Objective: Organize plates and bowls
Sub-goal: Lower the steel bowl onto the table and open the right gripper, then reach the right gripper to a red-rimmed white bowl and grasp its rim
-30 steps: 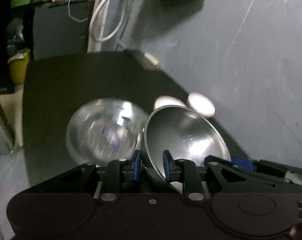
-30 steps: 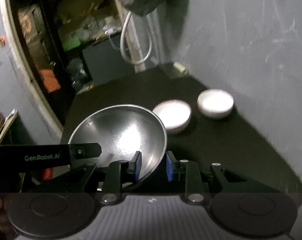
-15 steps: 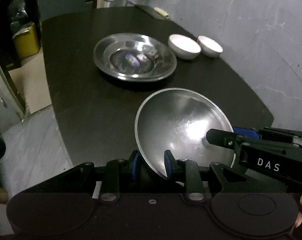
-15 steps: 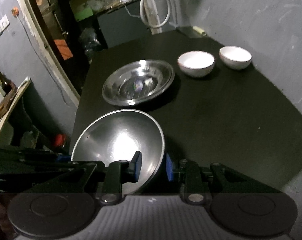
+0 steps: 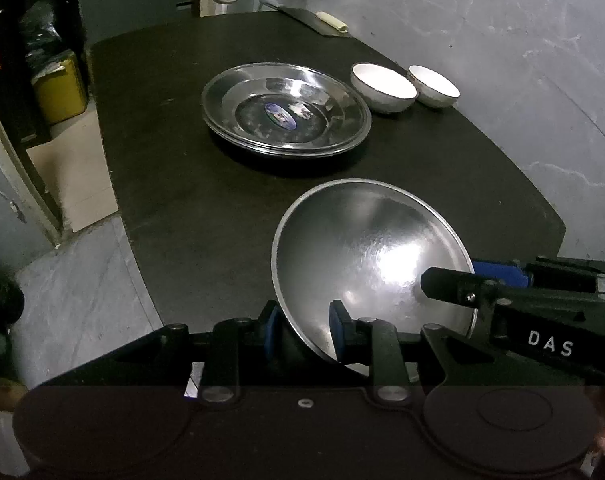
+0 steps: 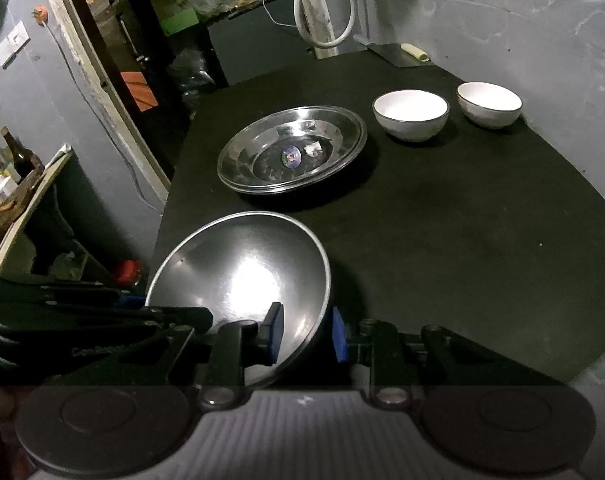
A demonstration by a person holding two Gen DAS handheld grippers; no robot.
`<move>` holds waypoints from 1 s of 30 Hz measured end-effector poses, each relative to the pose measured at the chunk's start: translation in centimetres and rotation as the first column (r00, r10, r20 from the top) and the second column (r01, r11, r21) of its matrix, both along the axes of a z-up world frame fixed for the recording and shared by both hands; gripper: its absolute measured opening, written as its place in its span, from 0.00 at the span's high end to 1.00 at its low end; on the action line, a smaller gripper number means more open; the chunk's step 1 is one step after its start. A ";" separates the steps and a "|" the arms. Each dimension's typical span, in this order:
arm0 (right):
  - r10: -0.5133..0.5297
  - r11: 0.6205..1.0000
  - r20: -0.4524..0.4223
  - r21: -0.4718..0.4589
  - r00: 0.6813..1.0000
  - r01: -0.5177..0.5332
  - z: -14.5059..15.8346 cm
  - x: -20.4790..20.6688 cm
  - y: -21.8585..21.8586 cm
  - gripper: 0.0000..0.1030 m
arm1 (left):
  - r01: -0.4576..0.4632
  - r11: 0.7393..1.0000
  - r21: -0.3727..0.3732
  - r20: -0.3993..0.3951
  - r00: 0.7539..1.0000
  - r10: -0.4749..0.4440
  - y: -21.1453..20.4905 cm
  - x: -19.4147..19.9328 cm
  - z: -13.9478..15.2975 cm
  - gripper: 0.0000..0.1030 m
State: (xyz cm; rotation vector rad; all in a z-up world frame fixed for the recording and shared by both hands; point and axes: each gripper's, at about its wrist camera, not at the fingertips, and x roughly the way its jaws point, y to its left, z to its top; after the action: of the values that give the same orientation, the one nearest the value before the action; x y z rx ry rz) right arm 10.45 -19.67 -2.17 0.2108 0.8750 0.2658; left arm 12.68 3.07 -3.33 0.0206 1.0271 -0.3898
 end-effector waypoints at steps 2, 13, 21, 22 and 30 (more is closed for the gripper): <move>0.006 1.000 0.003 0.001 1.000 -0.006 -0.1 0.0 0.0 0.71 | 0.006 1.000 0.008 0.003 1.000 -0.006 -0.1 0.1 -0.1 0.72; 0.008 1.000 0.017 -0.018 1.000 -0.008 0.3 -0.3 -1.2 0.59 | -0.027 1.000 0.008 0.041 0.999 0.027 1.9 -0.1 1.3 0.42; -0.038 0.999 0.051 -0.024 0.998 0.039 1.4 0.1 -3.1 0.26 | -0.111 0.994 -0.022 0.160 0.981 0.113 3.4 1.6 4.0 0.03; -0.047 0.998 0.055 -0.028 0.997 0.049 1.4 0.3 -3.3 0.19 | -0.127 0.992 -0.019 0.165 0.978 0.128 3.4 2.3 4.2 0.01; -0.098 0.994 0.073 -0.034 0.993 0.100 1.7 2.7 -4.9 0.00 | -0.114 0.993 -0.028 0.171 0.978 0.117 1.7 8.5 5.1 0.01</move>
State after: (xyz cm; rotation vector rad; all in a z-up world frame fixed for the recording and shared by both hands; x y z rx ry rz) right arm 13.15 -24.61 -0.49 0.2081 0.7953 0.1635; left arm 21.17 4.81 1.82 -0.0213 0.8490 -0.2859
